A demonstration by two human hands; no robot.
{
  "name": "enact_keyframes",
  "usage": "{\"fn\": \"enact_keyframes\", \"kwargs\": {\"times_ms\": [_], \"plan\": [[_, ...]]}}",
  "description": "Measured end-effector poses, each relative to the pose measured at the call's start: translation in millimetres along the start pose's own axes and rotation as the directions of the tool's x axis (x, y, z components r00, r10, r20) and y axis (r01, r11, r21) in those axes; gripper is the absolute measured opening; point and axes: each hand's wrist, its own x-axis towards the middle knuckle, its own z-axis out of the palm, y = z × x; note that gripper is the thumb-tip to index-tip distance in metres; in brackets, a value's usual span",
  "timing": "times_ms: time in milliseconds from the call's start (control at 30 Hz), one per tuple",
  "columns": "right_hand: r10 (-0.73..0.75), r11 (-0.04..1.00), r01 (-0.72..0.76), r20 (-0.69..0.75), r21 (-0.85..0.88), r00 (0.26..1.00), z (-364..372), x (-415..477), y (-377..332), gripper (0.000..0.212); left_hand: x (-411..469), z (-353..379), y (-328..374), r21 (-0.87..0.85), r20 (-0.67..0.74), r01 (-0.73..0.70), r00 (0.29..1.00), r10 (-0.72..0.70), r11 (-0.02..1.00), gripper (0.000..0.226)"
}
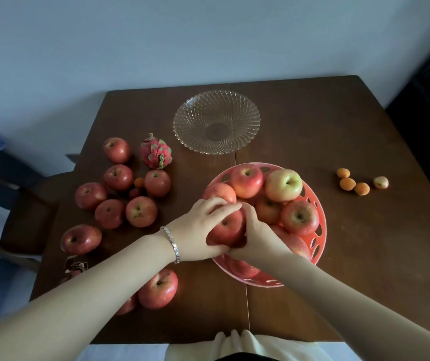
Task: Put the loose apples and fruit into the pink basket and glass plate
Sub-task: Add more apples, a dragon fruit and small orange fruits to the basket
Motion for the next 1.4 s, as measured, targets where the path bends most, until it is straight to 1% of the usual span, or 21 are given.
{"fn": "enact_keyframes", "kwargs": {"times_ms": [33,67,133,167,200,267,333,433,600,767,833,900,933,967,1100,1167,1200,1233,1300,1367,1400], "plan": [[0.034,0.998,-0.033,0.023,-0.048,0.999,-2,-3,0,0.099,0,2,-1,0.012,0.006,0.016,1.0,-0.016,1.0,0.079],[0.051,0.988,-0.044,0.043,-0.15,0.998,-4,-7,1,0.106,1,4,-2,0.0,0.002,0.033,0.999,-0.033,0.999,0.081],[0.061,0.908,-0.023,0.079,-0.419,0.995,-7,-12,2,0.111,2,5,-4,-0.03,-0.005,0.044,0.999,-0.044,0.999,0.082],[0.065,0.868,-0.008,0.097,-0.496,0.993,-8,-13,2,0.105,2,6,-3,-0.044,-0.015,0.037,0.999,-0.038,0.998,0.082],[0.068,0.846,0.003,0.113,-0.533,0.991,-9,-14,2,0.093,2,6,-3,-0.06,-0.028,0.034,0.999,-0.035,0.998,0.081],[0.065,0.829,0.022,0.136,-0.559,0.989,-14,-14,2,0.066,3,7,-2,-0.075,-0.04,0.039,0.998,-0.042,0.996,0.079],[0.058,0.823,0.05,0.172,-0.566,0.983,-19,-13,2,0.056,3,8,-2,-0.052,-0.049,0.013,0.999,-0.015,0.999,0.078],[0.062,0.814,0.085,0.231,-0.575,0.971,-25,-12,4,0.06,-2,11,-1,0.03,-0.023,-0.05,0.998,0.05,0.998,0.076],[0.031,0.781,0.151,0.28,-0.605,0.96,-26,-11,8,0.076,-9,11,0,0.092,-0.013,-0.024,1.0,0.026,0.995,0.075],[0.062,0.757,0.174,0.335,-0.63,0.94,-25,-9,4,0.076,-5,7,3,0.131,0.047,-0.012,0.999,0.005,0.991,0.072],[0.102,0.802,0.131,0.35,-0.582,0.931,-27,-6,2,0.084,-6,7,4,0.127,0.049,-0.026,0.999,0.019,0.992,0.072],[0.171,0.93,-0.04,0.334,-0.366,0.927,-31,-1,-2,0.1,-8,10,3,0.12,0.021,-0.039,0.999,0.036,0.992,0.073],[0.194,0.962,-0.113,0.331,-0.247,0.924,-31,2,-3,0.102,-8,12,2,0.117,0.004,-0.045,0.999,0.045,0.992,0.073],[0.194,0.975,-0.142,0.335,-0.172,0.922,-30,5,-5,0.098,-7,11,1,0.109,-0.001,-0.038,0.999,0.038,0.993,0.074],[0.176,0.984,-0.166,0.257,-0.062,0.95,-20,11,-5,0.074,2,-8,0,-0.042,0.11,0.023,0.994,-0.018,0.999,0.077],[0.185,0.983,-0.184,0.236,-0.026,0.954,-17,14,-3,0.061,8,-19,-1,-0.194,0.057,0.103,0.994,-0.093,0.976,0.059],[0.198,0.979,-0.201,0.222,-0.01,0.955,-17,15,-3,0.054,11,-21,-5,-0.194,0.025,0.104,0.995,-0.101,0.976,0.049],[0.211,0.976,-0.219,0.21,0.014,0.955,-17,16,-3,0.049,14,-21,-7,-0.152,0.002,0.085,0.996,-0.086,0.985,0.046],[0.236,0.964,-0.256,0.21,0.073,0.949,-16,18,-5,0.044,20,-19,-12,0.01,0.012,0.003,1.0,-0.003,1.0,0.051],[0.26,0.949,-0.292,0.224,0.122,0.939,-15,19,-7,0.037,22,-18,-14,0.187,0.045,-0.094,0.995,0.087,0.978,0.055],[0.27,0.942,-0.305,0.227,0.139,0.936,-14,20,-7,0.032,22,-20,-14,0.255,0.074,-0.098,0.994,0.082,0.962,0.058]]}}
